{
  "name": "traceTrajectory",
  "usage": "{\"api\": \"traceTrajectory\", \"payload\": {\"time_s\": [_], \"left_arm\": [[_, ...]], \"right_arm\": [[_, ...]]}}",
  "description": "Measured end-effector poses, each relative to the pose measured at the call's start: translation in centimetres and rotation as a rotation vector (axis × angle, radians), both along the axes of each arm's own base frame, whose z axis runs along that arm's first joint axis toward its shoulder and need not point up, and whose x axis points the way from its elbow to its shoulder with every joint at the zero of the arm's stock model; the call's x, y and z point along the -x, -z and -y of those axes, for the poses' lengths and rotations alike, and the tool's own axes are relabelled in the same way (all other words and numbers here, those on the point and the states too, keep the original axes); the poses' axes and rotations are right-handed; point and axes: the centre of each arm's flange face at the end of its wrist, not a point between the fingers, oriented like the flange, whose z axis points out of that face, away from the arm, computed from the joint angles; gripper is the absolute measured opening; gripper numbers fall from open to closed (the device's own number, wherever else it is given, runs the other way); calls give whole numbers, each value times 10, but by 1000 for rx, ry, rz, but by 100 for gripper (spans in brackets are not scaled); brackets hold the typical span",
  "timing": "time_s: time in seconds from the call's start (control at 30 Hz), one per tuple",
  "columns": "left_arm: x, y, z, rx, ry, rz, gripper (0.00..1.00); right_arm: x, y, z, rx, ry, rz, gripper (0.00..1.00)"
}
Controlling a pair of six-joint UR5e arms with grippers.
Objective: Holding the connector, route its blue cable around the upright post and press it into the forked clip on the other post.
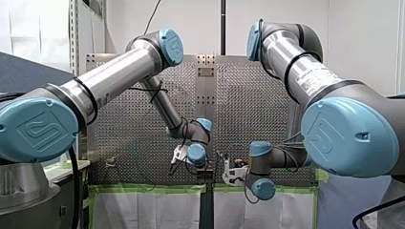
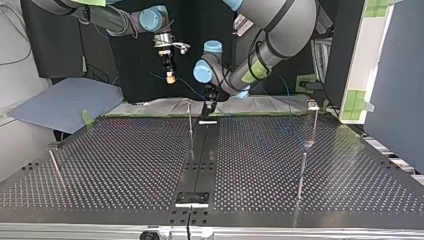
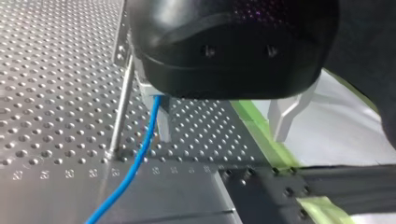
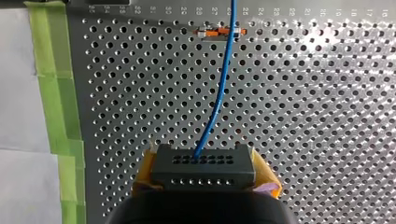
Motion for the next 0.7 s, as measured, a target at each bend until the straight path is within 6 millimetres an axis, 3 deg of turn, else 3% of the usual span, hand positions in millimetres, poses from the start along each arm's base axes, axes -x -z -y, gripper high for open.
{"api": "traceTrajectory", "payload": {"time_s": [0.7], "left_arm": [[1, -1, 5, 203, -63, 8, 100]], "right_arm": [[15, 1, 13, -1, 49, -16, 0]]}}
